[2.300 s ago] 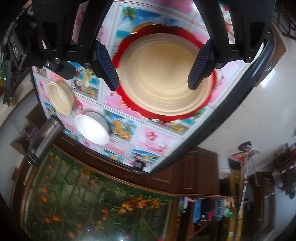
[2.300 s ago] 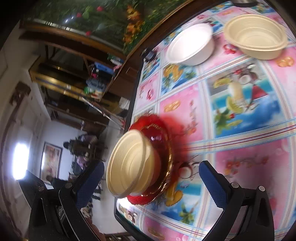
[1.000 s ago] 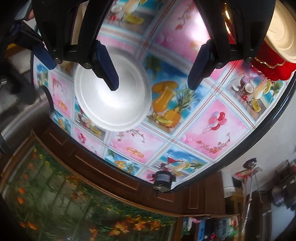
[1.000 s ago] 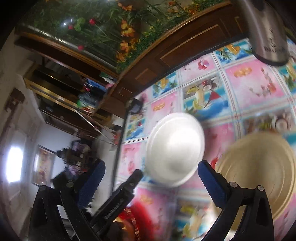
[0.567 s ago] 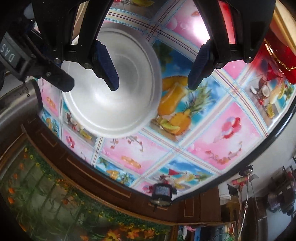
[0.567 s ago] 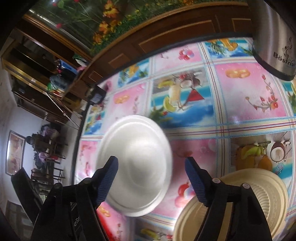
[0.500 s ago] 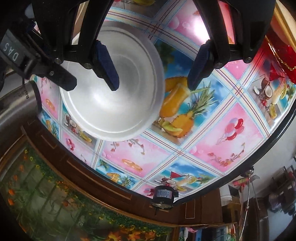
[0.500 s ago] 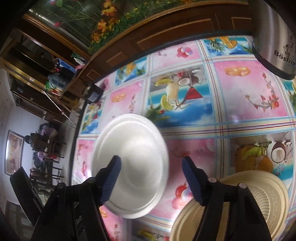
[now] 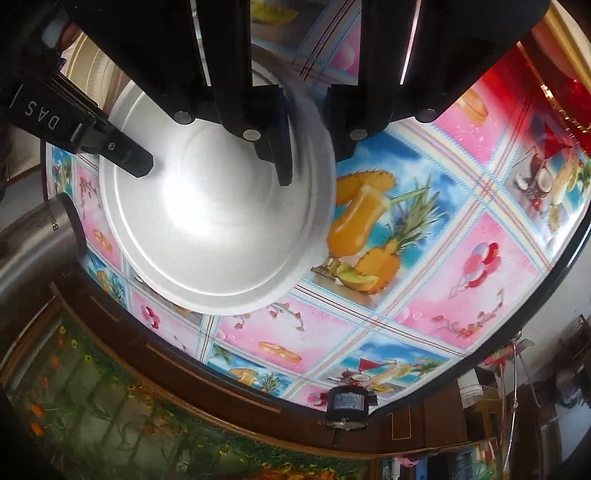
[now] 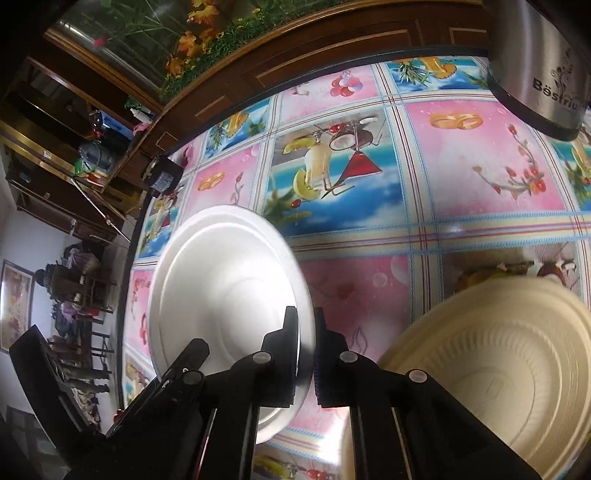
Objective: Organize plates and bowls
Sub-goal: 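Grasp the rim of the white foam plate with both grippers, then lift the white foam plate and carry it toward the plate stack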
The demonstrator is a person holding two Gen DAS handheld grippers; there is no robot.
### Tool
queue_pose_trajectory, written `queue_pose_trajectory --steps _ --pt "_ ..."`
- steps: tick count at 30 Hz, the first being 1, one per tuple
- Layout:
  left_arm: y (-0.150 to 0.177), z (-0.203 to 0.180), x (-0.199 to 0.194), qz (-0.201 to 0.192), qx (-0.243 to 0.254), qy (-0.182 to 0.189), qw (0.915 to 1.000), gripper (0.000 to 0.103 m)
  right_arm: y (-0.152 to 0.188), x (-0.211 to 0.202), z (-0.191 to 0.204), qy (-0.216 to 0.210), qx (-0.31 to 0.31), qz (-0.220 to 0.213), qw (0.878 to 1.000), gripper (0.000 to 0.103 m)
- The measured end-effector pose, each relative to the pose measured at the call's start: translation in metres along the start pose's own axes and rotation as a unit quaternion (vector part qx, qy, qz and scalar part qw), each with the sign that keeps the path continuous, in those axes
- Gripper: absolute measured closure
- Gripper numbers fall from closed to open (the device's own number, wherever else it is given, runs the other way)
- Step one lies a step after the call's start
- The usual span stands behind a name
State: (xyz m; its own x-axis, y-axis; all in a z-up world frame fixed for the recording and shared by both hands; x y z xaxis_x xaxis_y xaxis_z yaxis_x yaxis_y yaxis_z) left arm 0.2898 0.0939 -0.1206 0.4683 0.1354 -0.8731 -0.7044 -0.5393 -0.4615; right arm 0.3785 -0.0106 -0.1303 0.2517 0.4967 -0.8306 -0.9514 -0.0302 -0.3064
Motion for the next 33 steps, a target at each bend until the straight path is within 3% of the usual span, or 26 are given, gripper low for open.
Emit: queue_pose_trajectory --steps 17,33 --pt "0.045 0.026 -0.069 -0.032 0.036 0.009 0.9988 0.091 0.069 -0.061 0.025 0.007 -0.024 -0.027 0.999 0.096" --pt "0.126 0.042 -0.114 -0.040 0.093 0.035 0.9942 0.090 0.175 -0.121 0.014 0.030 -0.021 -0.060 0.997 0.095"
Point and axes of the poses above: each gripper's, at about its wrist camera, not at the fingertips, and x roughly the way its jaws point, z to its left, y to its underside, the point moved 9 cm from there along x, roughly the way its jaws point, and after that the axes turned 1 degree about -y, right-handed, at the moved point
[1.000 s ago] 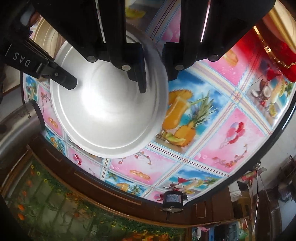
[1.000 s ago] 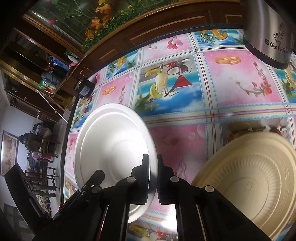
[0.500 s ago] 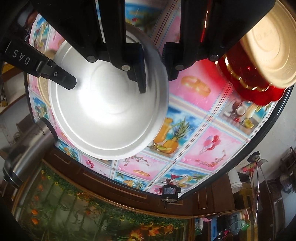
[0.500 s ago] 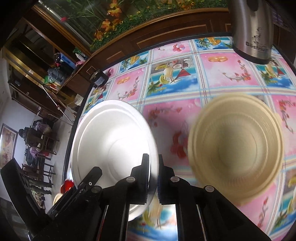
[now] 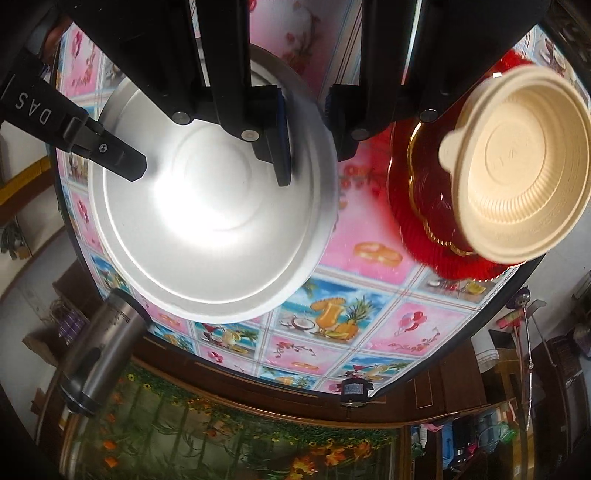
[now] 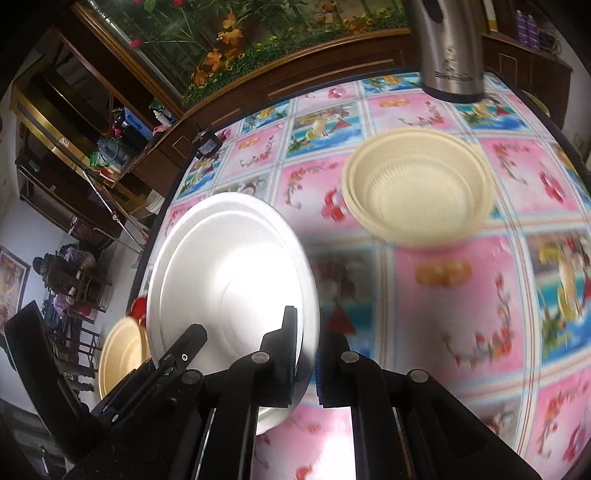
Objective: Organize plates and bowls
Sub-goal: 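Lift the white foam plate and carry it toward the plate stack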
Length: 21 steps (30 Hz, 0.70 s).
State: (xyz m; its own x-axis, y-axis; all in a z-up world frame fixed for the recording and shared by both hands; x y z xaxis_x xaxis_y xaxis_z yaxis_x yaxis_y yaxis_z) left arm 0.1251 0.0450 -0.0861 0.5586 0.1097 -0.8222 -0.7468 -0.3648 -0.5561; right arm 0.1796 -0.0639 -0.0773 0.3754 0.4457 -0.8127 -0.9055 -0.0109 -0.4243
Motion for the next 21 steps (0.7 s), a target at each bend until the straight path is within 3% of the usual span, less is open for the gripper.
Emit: queue_pose_trajectory --steps 10,21 --pt "0.048 -0.005 -0.012 0.001 0.041 0.008 0.9991 0.089 0.054 -0.016 -0.022 0.003 0.026 -0.010 1.000 0.095" --pt "0.070 0.001 -0.014 0.004 0.060 0.005 0.9982 0.089 0.087 -0.013 -0.030 -0.008 0.045 -0.013 0.999 0.095"
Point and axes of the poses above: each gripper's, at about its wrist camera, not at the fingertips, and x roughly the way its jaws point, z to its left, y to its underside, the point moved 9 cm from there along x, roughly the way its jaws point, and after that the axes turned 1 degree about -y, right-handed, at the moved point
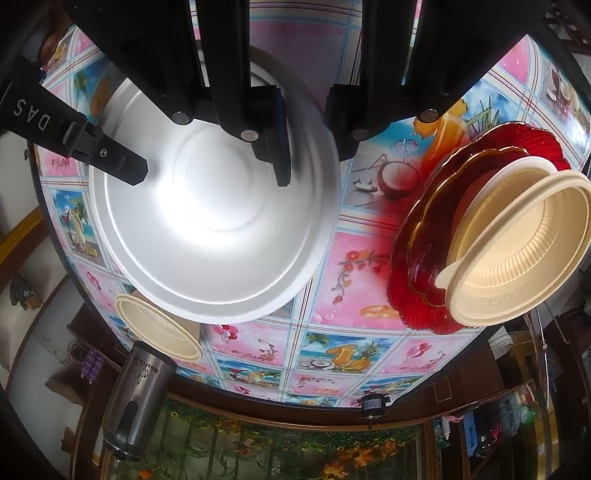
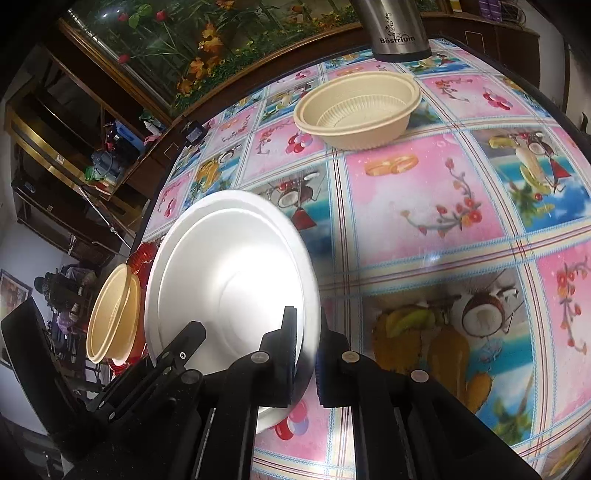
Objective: Organize plates and bowls
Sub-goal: 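Lift the white foam plate and carry it toward the plate stack, then carry the white foam plate over the red plate stack with both grippers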
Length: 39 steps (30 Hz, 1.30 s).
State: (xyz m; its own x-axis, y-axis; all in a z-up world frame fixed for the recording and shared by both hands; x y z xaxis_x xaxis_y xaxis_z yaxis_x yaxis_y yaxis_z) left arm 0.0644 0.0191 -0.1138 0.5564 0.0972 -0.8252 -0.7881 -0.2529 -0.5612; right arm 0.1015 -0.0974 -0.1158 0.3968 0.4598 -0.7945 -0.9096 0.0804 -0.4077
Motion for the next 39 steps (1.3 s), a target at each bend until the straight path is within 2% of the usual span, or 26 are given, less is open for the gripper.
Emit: queue_pose_trajectory --steps 23,39 --pt "0.002 0.015 -0.016 -0.016 -0.001 -0.007 0.9998 0.089 0.012 -0.005 0.020 -0.006 -0.023 -0.004 1.000 0.094" --pt "-0.007 0.028 -0.028 -0.033 -0.011 -0.010 0.9994 0.089 0.007 -0.008 0.039 -0.012 -0.042 -0.010 0.999 0.094"
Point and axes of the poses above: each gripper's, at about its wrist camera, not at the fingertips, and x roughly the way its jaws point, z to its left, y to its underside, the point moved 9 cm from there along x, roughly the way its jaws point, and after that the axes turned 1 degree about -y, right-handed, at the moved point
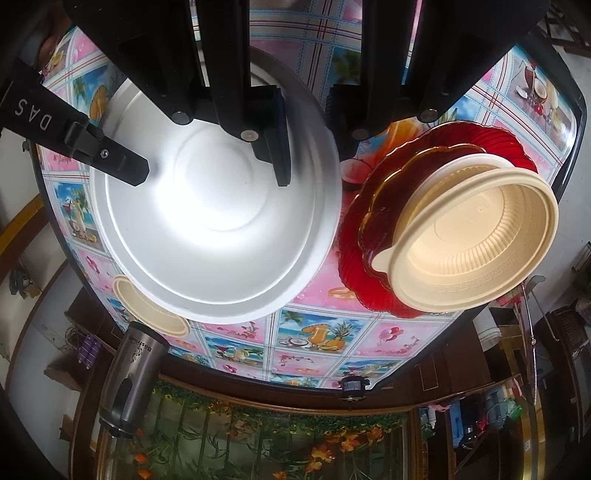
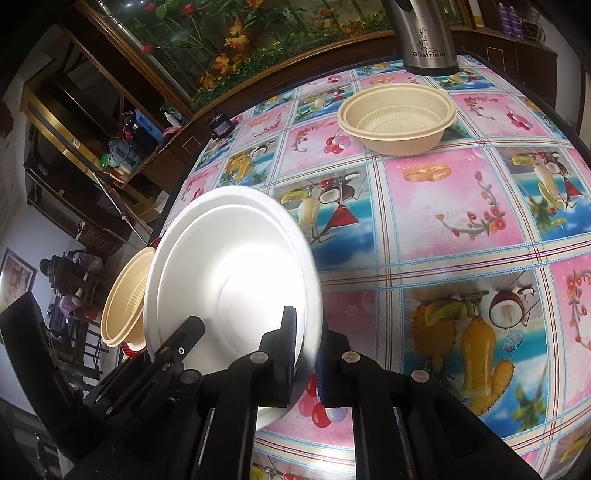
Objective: Organize plates and bowls
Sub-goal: 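Carry the white foam plate over the red plate stack with both grippers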
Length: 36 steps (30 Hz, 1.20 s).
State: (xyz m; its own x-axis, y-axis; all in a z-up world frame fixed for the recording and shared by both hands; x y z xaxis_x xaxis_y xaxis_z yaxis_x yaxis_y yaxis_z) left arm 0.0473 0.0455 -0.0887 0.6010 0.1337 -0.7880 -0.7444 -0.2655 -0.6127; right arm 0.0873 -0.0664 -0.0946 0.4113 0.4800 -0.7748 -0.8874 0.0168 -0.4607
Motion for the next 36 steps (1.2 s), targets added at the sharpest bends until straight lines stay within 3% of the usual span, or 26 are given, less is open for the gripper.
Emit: queue_pose_trajectory --steps 36 --pt "-0.034 0.076 -0.037 -0.053 -0.058 -0.031 0.9964 0.090 -0.016 0.008 0.092 -0.041 -0.070 -0.004 0.997 0.094"
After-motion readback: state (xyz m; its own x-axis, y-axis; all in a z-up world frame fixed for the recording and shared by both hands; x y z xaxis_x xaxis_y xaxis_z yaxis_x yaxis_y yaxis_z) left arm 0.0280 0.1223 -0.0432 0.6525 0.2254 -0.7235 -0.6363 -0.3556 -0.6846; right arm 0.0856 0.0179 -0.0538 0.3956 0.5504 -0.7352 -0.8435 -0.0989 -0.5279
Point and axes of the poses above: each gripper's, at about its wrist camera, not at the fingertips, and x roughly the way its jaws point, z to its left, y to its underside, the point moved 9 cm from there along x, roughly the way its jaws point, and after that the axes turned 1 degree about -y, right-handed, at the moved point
